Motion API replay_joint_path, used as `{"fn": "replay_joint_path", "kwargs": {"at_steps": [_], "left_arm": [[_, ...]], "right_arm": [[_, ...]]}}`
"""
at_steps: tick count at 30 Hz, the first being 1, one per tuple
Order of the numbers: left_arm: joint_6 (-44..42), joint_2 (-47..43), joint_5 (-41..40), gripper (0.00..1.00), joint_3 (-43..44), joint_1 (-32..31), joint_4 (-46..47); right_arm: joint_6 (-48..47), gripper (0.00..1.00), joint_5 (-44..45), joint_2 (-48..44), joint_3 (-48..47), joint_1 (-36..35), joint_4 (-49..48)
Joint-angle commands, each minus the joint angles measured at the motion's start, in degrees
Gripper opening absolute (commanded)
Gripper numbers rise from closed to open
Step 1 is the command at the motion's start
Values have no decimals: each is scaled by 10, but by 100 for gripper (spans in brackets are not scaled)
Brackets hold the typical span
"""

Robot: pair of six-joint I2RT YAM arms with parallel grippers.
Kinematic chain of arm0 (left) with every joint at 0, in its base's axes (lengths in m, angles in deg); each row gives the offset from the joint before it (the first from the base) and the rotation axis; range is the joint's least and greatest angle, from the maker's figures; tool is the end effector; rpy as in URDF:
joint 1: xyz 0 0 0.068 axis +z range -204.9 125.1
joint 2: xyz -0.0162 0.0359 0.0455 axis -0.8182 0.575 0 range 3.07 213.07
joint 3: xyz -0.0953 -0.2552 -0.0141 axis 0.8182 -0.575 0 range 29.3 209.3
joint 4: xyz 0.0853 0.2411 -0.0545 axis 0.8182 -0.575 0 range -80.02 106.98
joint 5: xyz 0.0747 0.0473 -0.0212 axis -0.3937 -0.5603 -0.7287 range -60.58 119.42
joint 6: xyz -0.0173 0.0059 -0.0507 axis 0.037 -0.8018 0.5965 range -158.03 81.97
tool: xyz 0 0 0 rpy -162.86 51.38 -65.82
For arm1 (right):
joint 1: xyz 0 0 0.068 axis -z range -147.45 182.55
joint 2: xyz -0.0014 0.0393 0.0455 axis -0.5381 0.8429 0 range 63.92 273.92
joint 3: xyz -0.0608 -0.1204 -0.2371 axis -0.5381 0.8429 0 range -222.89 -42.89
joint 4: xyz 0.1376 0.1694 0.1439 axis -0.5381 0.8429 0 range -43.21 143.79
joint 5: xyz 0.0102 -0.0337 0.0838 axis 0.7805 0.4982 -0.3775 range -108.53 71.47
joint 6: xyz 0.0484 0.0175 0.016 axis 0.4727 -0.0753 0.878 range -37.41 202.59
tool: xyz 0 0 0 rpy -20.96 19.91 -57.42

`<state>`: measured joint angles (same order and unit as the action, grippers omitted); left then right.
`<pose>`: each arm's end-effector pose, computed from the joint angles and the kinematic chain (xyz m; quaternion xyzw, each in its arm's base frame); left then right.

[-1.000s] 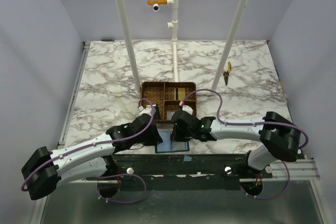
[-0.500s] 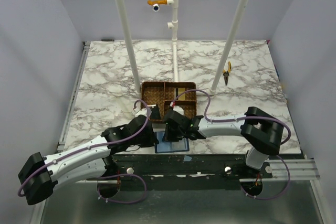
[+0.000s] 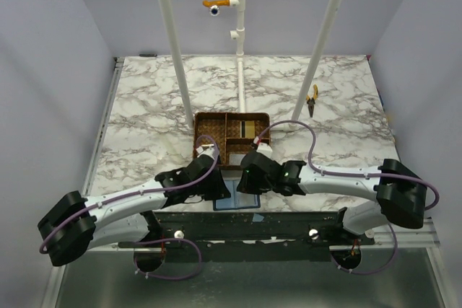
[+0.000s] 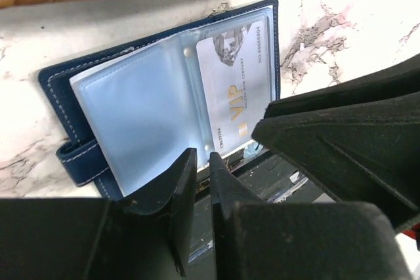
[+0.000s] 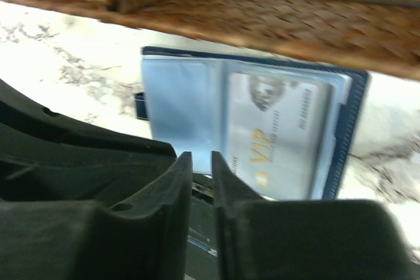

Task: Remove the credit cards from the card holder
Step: Remove the credit card from the card holder.

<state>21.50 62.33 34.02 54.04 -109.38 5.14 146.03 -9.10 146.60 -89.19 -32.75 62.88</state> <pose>0.1120 -0.1616 0.1717 -0.0260 0.9274 -0.3317 0.1710 0.1246 0.2570 0.1918 0.0111 0.9440 0.2554 0.2089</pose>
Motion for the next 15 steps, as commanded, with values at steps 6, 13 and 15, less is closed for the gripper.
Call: {"fn": "replay_joint_path", "kwargs": {"at_steps": [6, 13, 15], "left_arm": [[14, 76, 47, 25, -11, 3, 116], [13, 103, 53, 26, -14, 6, 135], [11, 108, 52, 26, -15, 6, 137]], "right_arm": [[34, 37, 49, -38, 59, -4, 79], [22, 37, 59, -14, 41, -4, 80], [21, 33, 61, -9, 37, -4, 82]]}}
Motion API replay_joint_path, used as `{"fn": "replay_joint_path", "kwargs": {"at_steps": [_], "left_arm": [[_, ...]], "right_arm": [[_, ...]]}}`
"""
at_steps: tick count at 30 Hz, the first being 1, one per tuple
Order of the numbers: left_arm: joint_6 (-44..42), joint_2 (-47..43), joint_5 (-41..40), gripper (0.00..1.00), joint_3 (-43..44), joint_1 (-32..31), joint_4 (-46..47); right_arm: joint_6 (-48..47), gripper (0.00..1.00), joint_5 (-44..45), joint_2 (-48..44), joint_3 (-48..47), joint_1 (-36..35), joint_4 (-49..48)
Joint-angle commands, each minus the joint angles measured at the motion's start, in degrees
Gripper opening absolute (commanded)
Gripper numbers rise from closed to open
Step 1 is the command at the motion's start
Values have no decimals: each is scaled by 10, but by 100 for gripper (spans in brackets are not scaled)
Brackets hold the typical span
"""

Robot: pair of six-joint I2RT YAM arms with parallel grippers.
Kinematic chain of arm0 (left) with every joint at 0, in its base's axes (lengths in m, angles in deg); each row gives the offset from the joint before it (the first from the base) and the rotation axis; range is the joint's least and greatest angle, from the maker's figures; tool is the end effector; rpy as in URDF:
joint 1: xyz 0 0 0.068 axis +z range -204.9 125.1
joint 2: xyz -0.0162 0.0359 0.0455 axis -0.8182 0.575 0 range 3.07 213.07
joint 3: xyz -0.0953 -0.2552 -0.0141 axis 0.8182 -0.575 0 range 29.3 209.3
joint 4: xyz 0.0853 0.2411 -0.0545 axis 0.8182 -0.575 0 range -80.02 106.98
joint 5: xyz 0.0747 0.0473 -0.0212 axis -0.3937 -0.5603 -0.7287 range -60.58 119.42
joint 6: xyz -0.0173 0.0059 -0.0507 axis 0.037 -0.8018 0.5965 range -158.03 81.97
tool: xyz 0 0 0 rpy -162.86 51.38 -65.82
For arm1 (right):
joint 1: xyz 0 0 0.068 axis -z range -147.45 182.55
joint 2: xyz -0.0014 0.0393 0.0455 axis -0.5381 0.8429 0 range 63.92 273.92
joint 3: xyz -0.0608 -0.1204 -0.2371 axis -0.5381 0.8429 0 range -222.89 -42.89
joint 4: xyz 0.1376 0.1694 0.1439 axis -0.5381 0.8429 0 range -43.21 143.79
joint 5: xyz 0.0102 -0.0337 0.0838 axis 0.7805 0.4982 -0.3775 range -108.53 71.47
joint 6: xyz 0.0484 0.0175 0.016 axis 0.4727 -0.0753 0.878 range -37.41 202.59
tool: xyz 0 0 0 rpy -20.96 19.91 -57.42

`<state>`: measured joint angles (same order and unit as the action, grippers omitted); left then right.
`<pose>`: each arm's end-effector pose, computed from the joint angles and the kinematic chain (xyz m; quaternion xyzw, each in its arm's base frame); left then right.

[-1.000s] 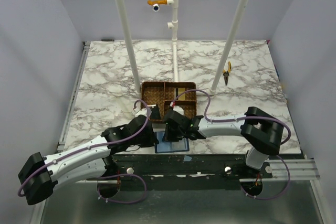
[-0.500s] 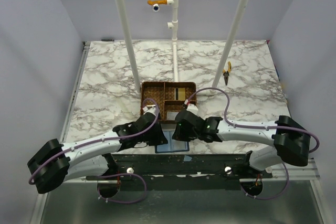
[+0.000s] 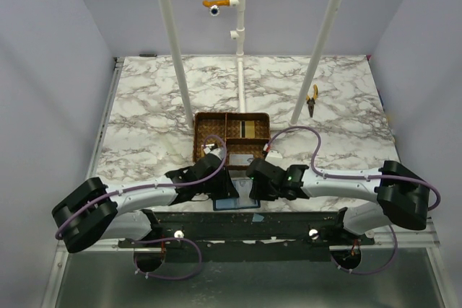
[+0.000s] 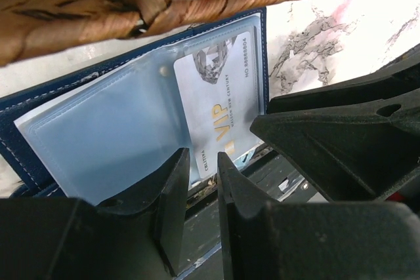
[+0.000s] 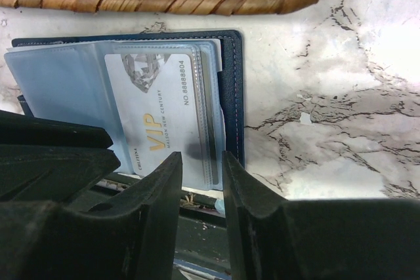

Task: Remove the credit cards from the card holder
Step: Remove the credit card from the card holder.

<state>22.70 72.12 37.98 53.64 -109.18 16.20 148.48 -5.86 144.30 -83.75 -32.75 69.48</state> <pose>0.1234 -0.1805 0.1524 -0.0237 0.9231 -0.3556 0.1447 0.1131 0.2272 0.1679 0.0314 0.9647 0.1731 0.1962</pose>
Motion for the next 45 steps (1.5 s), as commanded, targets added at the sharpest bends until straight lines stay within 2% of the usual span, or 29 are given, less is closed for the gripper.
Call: {"fn": "replay_joint_path", "kwargs": {"at_steps": [1, 4, 10, 27, 35, 45], "left_arm": [[-2, 12, 11, 26, -11, 4, 28], [-3, 21, 13, 26, -13, 5, 31], [-4, 34, 21, 26, -12, 6, 41], [11, 52, 36, 26, -25, 10, 58], [18, 27, 18, 27, -61, 21, 45], [18, 42, 20, 29, -54, 21, 55]], "right_arm": [[-5, 32, 31, 16, -18, -4, 16], [-7, 27, 31, 19, -21, -4, 12], [-12, 24, 27, 34, -26, -3, 3], [-17, 1, 3, 56, -25, -4, -12], [-10, 1, 8, 56, -20, -5, -3], [-18, 1, 0, 67, -30, -6, -5]]}}
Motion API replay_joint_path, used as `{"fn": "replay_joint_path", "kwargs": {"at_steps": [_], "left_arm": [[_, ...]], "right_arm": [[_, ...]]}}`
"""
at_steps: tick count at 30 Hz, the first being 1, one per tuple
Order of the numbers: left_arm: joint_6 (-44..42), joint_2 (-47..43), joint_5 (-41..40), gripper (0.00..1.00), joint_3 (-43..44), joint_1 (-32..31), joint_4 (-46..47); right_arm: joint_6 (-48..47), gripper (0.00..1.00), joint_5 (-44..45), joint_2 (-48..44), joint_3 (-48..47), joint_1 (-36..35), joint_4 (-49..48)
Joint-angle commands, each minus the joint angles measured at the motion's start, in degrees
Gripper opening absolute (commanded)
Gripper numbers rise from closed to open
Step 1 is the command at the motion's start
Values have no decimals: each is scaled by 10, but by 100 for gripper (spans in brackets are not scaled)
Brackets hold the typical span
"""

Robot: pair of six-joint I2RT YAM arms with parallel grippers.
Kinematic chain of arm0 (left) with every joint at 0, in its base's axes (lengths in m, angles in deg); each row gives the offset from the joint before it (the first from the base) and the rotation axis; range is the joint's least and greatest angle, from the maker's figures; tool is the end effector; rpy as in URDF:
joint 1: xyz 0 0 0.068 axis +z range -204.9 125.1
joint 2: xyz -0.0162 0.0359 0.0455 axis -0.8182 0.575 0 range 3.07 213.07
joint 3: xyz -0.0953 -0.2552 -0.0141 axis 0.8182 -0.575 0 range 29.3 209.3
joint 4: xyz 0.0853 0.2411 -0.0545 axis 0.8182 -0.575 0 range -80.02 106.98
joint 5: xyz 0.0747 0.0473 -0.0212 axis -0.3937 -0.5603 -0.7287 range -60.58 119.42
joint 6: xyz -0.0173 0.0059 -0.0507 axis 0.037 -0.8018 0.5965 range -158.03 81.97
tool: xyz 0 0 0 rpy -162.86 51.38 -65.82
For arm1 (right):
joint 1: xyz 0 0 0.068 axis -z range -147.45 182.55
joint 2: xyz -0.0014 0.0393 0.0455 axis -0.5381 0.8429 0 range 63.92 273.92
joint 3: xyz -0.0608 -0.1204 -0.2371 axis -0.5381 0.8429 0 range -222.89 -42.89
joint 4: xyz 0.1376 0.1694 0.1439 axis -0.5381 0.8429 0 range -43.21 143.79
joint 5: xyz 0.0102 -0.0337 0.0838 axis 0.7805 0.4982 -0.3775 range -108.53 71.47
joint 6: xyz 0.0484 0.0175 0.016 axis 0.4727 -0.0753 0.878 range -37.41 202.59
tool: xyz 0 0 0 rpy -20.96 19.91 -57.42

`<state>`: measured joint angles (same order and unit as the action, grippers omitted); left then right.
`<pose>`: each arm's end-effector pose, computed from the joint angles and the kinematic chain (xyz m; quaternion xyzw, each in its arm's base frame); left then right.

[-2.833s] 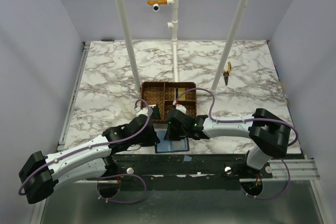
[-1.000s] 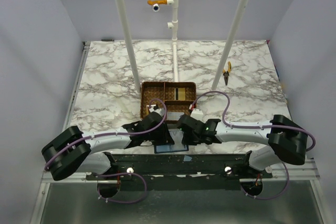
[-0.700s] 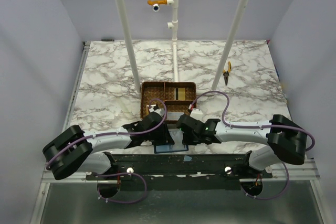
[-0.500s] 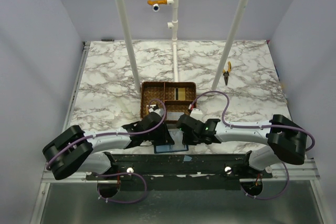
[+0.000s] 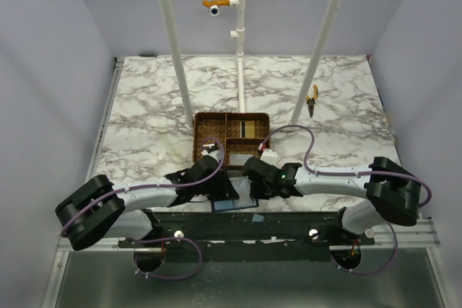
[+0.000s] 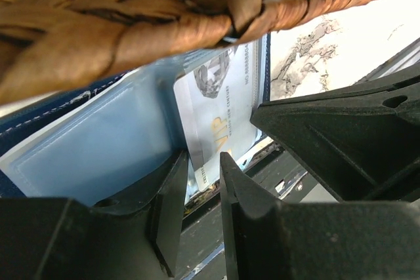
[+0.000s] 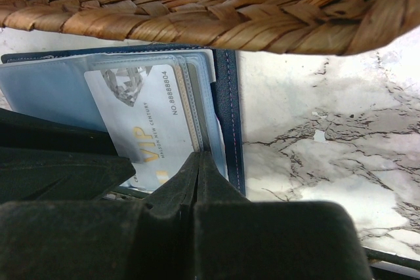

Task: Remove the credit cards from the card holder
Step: Remove the credit card from the card holder.

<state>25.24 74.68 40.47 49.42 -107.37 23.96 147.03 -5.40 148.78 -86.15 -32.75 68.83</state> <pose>0.1251 -0.1738 0.1332 -0.0494 0.9174 -0.3731 0.1295 0.1192 0.2397 0.1612 0.0188 0.9674 0.1578 0.1970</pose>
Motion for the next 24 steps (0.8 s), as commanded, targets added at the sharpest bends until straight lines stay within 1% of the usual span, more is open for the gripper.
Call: {"fn": "replay_joint_path", "kwargs": {"at_steps": [1, 7, 10, 15, 19, 24], "left_arm": [[-7, 20, -2, 29, -11, 3, -16], [-2, 27, 12, 28, -6, 2, 2], [-1, 18, 12, 25, -6, 3, -1], [5, -5, 19, 14, -16, 6, 9], [4, -23, 17, 0, -17, 9, -2], [-2, -46, 6, 0, -15, 11, -36]], "right_arm": [[-7, 1, -5, 23, -8, -8, 0], [-4, 1, -11, 38, -18, -24, -4], [4, 1, -7, 45, -18, -25, 1], [11, 1, 3, 47, -16, -25, 19], [15, 1, 6, 55, -16, -25, 27], [21, 0, 21, 64, -25, -25, 53]]}}
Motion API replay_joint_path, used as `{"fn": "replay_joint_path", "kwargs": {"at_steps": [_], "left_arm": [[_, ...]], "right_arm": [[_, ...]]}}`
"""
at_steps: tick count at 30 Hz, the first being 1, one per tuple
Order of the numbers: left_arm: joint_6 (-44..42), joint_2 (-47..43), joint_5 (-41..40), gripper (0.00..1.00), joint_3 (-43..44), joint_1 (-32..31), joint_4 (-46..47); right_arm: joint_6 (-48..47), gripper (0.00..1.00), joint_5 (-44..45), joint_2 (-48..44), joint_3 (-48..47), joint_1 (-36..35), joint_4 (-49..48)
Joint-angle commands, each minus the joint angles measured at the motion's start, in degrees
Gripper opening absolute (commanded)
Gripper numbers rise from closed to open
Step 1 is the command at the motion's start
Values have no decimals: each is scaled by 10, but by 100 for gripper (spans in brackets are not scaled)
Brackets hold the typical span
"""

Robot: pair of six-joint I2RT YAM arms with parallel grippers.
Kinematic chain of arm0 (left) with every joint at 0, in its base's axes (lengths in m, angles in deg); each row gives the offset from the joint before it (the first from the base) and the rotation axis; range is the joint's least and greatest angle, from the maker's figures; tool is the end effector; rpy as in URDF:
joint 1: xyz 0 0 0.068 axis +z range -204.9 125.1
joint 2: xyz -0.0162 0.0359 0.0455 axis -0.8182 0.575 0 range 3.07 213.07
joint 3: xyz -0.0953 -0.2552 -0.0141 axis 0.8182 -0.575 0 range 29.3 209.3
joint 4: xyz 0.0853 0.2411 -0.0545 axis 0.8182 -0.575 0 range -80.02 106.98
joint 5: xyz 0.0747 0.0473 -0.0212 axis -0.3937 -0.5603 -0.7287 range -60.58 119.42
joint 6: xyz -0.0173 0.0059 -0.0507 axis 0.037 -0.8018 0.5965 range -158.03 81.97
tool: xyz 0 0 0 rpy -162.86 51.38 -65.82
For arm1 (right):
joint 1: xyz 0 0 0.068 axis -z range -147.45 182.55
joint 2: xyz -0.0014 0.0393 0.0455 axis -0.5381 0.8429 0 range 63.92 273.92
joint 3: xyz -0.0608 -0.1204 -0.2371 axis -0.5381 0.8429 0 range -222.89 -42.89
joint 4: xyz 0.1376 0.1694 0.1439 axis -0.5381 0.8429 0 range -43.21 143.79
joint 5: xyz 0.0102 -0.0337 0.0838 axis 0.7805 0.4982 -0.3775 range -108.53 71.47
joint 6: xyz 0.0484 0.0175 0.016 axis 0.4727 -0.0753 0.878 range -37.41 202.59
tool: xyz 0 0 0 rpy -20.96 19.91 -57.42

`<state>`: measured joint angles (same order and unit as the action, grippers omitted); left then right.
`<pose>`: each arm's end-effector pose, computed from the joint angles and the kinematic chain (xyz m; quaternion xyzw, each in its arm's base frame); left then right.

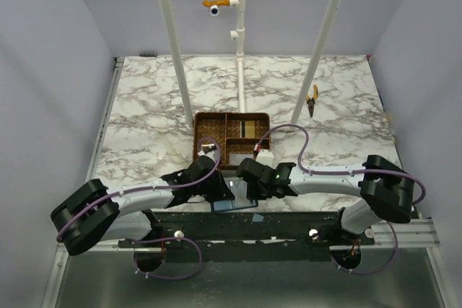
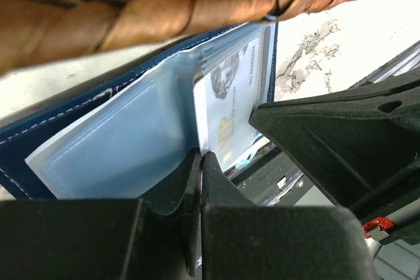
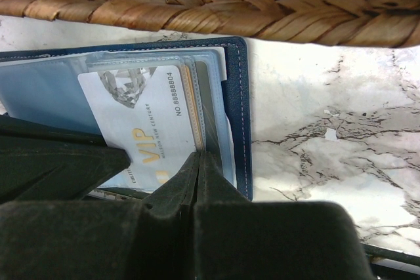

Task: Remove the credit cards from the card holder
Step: Remove the credit card from the card holder.

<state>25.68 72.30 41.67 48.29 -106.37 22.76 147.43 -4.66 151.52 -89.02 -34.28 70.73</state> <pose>0.1231 -0.1665 0.1341 -0.0567 0.9160 -0.3776 0.1232 0.1170 0.2516 0.1612 0.0088 0.9702 0.1446 0.1942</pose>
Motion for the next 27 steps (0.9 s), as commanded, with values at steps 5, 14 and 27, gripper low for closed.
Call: {"fn": "replay_joint_path", "kwargs": {"at_steps": [5, 14, 27], "left_arm": [[-9, -31, -9, 0, -12, 5, -35], [-20, -50, -18, 0, -19, 16, -57], [-36, -55, -23, 0, -19, 24, -96]], "right_arm": [[26, 1, 29, 36, 5, -10, 54], [38, 1, 38, 40, 6, -10, 74], [40, 1, 41, 46, 2, -9, 80]]}}
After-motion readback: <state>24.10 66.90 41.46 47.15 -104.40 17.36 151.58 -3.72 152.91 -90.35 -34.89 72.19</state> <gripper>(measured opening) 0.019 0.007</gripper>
